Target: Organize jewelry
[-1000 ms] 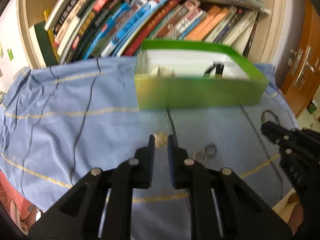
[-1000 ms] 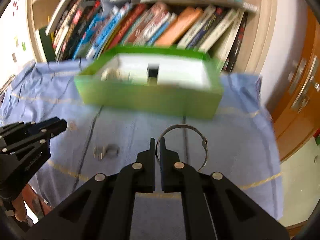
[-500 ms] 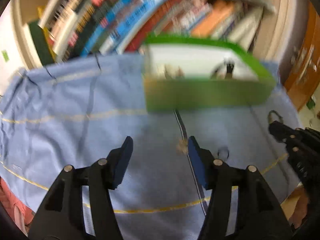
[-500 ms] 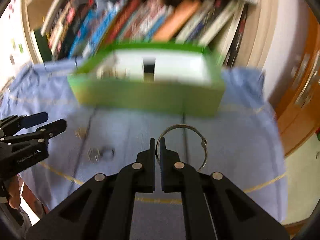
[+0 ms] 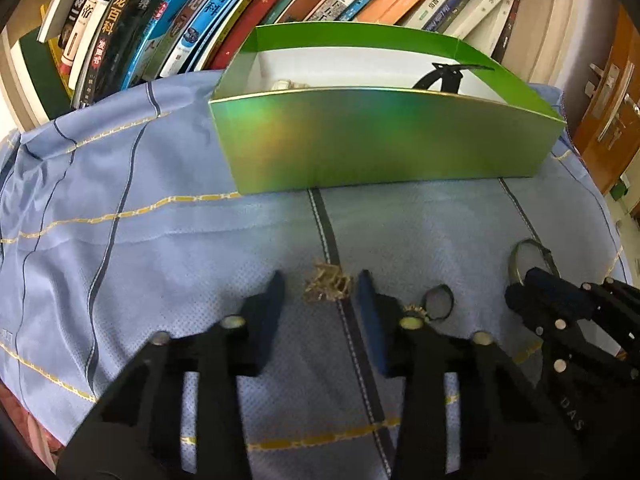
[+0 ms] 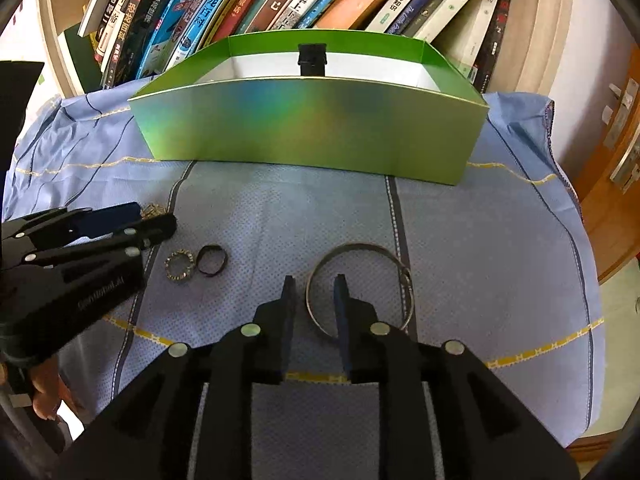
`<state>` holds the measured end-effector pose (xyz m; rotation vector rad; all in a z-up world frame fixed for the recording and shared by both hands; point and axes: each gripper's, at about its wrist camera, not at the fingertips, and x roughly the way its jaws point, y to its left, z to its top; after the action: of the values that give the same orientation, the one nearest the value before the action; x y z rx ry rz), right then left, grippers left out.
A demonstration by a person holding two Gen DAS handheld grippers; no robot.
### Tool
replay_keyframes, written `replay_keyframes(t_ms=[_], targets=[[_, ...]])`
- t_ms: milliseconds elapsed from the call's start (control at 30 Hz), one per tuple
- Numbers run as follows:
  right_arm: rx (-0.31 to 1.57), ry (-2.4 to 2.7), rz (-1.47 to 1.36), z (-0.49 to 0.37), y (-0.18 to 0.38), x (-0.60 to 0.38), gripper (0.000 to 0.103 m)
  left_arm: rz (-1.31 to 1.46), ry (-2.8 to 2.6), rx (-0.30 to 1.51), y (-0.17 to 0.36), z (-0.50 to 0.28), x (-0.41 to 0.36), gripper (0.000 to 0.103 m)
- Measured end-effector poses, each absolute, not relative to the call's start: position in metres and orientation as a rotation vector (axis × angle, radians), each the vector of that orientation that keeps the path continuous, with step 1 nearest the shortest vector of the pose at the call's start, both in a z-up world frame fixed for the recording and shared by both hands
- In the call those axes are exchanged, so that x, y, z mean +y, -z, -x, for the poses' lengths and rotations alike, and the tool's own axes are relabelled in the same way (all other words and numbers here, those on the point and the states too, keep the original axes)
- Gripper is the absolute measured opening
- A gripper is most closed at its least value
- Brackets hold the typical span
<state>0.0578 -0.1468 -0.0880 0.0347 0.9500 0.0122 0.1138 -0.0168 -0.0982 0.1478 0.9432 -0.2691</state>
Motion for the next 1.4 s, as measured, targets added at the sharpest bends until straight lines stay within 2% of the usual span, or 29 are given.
replay_keyframes(t_ms=[167, 200, 267, 700, 867, 1133, 1267, 1400], targets=[[0.945, -0.035, -0.043, -0.055, 0.087, -0.148, 0.019, -0.122, 0.25, 0.939, 0.095, -0.11, -0.009, 0.022], [0.945, -0.048, -0.049, -0.054, 0.087, -0.148, 0.01, -0.121, 0.248, 0.935, 0.094, -0.108, -0.008, 0.022], [0.944, -0.063, -0.059, -0.053, 0.088, -0.149, 0.004, -0.124, 0.25, 0.924, 0.091, -0.104, -0.007, 0.022], [0.891, -0.052, -0.045, -0.046, 0.065, -0.146, 0.004, -0.117, 0.24, 0.887, 0.076, -0.09, 0.001, 0.022], [0.765, -0.011, -0.005, -0.047, 0.018, -0.154, 0.004, -0.132, 0.239, 0.813, 0.046, -0.088, -0.002, 0.022], [0.514, 0.04, -0.088, -0.075, -0.075, -0.19, 0.004, -0.124, 0.229, 0.583, -0.045, -0.104, -0.012, 0.022], [0.563, 0.035, -0.132, -0.124, -0.074, -0.204, 0.004, -0.116, 0.243, 0.569, -0.069, -0.141, -0.028, 0.022], [0.768, -0.005, -0.188, -0.182, -0.019, -0.207, 0.004, -0.116, 0.242, 0.694, -0.039, -0.19, -0.046, 0.023]])
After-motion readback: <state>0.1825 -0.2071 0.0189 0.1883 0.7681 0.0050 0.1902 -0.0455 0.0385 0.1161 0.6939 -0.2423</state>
